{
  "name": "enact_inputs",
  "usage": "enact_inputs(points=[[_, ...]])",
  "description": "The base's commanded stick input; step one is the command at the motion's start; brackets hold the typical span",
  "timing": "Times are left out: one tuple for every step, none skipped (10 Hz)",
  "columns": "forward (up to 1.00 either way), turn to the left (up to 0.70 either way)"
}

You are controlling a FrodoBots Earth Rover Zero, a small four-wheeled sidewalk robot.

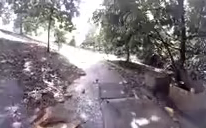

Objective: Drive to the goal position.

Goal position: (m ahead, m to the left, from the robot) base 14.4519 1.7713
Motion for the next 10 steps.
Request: enact_inputs(points=[[0.85, 0.0], [0.85, 0.0], [0.85, 0.0], [0.85, 0.0], [0.85, 0.0], [0.85, 0.0], [0.85, 0.0], [0.85, 0.0], [0.85, 0.0], [0.85, 0.0]])
